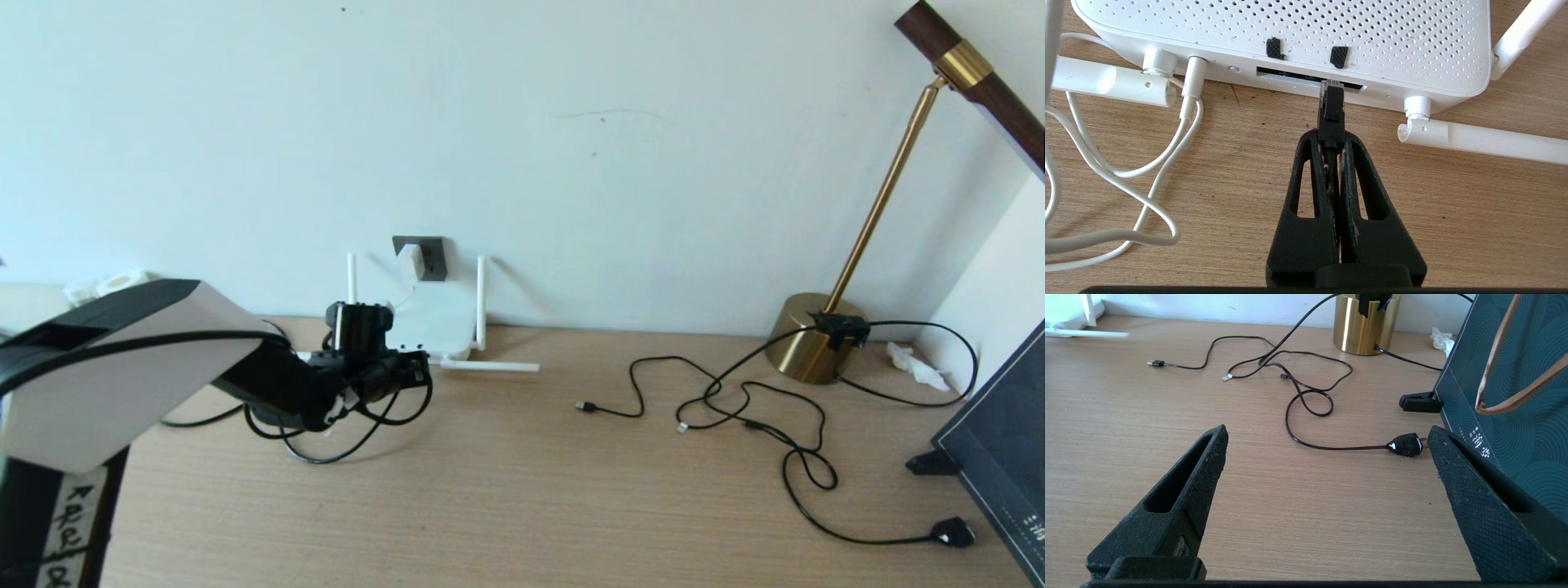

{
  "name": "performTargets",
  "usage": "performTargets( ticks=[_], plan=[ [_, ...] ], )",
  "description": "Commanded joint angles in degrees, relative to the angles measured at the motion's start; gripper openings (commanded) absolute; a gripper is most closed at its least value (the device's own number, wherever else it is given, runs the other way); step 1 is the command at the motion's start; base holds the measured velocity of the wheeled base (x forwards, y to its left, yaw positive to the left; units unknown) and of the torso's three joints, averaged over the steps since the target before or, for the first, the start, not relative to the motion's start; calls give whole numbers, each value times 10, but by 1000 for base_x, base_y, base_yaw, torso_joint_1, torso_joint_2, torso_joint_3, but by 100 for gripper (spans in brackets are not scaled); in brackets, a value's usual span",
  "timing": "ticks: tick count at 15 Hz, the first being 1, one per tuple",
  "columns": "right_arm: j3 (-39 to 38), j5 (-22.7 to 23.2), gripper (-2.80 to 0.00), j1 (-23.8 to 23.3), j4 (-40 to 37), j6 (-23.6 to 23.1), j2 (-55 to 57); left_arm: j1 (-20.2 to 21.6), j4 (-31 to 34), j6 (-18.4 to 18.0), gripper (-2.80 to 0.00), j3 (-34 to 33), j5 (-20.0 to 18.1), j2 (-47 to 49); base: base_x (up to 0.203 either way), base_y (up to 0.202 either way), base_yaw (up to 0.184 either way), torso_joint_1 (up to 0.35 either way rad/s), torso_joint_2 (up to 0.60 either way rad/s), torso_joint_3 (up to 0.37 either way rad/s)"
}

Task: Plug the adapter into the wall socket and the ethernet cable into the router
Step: Align cable and router interface

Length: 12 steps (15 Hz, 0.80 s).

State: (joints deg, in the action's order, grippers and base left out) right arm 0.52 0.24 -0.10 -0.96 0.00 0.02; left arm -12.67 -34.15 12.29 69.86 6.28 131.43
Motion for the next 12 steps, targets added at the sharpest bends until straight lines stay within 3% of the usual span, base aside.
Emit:
performTargets(
  ticks=[1, 12],
  plan=[
    [0, 0, 0, 0, 0, 0, 0, 0, 1, 1, -280, 0, 0, -1, 0, 0, 0, 0, 0, 0],
    [0, 0, 0, 0, 0, 0, 0, 0, -4, 2, -280, -14, 0, 1, 0, 0, 0, 0, 0, 0]
  ],
)
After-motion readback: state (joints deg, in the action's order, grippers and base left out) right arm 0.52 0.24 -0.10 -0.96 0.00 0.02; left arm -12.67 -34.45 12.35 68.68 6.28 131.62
